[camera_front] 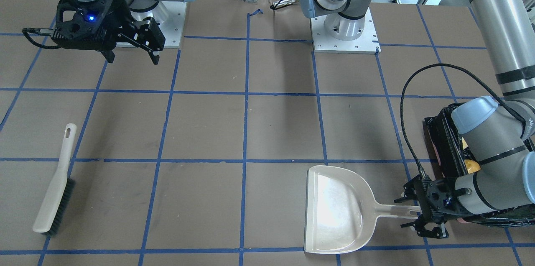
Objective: Sweep and dump trash into bin
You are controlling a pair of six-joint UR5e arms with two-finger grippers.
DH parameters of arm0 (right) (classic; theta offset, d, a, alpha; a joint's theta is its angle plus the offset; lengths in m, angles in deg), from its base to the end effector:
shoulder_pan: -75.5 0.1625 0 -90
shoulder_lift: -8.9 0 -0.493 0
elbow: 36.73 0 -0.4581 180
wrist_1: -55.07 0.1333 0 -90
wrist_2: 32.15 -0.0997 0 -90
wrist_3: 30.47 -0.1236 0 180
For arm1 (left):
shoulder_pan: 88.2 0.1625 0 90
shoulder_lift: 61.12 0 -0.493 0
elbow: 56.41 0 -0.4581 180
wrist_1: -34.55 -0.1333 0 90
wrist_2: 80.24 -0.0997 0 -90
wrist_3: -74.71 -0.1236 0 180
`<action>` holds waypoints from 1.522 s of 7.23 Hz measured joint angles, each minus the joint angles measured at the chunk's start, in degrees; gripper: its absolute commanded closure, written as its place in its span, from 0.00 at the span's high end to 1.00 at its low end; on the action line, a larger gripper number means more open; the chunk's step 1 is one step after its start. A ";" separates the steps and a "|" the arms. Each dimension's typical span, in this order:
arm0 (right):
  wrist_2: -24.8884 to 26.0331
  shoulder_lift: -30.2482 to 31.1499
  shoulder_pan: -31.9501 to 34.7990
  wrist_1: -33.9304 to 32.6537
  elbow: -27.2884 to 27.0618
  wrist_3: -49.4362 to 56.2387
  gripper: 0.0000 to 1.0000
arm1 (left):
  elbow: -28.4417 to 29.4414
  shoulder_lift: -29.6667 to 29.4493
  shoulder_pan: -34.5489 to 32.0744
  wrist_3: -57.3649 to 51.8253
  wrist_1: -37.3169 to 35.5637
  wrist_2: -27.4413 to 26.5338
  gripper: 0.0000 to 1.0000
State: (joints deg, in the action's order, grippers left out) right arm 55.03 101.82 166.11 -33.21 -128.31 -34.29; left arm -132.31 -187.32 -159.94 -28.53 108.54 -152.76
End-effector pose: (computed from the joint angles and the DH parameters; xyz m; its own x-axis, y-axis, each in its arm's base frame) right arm 0.1450 -0.5302 0.5415 -0.9972 0.0563 -0.0486 0.0559 0.9984 0.0099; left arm 0.0895 -0.8152 0.2602 -0.0981 0.9946 0.0349 0.9434 0.1041 -0.3150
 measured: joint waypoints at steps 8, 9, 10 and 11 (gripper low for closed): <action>0.00 -0.01 0.00 -0.05 0.00 0.20 1.00 | -12.14 26.31 -13.14 62.50 12.57 -8.51 0.99; 0.00 -0.01 0.00 -0.05 0.00 0.21 1.00 | -12.90 27.79 -17.39 72.93 11.37 -11.77 1.00; 0.00 -0.01 -0.02 -0.05 0.00 0.21 1.00 | -12.96 28.74 -21.23 81.19 9.62 -16.08 1.00; 0.00 -0.01 -0.03 -0.05 0.00 0.21 1.00 | -11.91 29.46 -23.75 87.63 8.65 -18.53 1.00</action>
State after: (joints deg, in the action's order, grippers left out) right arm 55.04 101.81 166.08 -33.26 -128.31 -34.08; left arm -144.22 -157.86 -183.69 59.09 117.20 -171.29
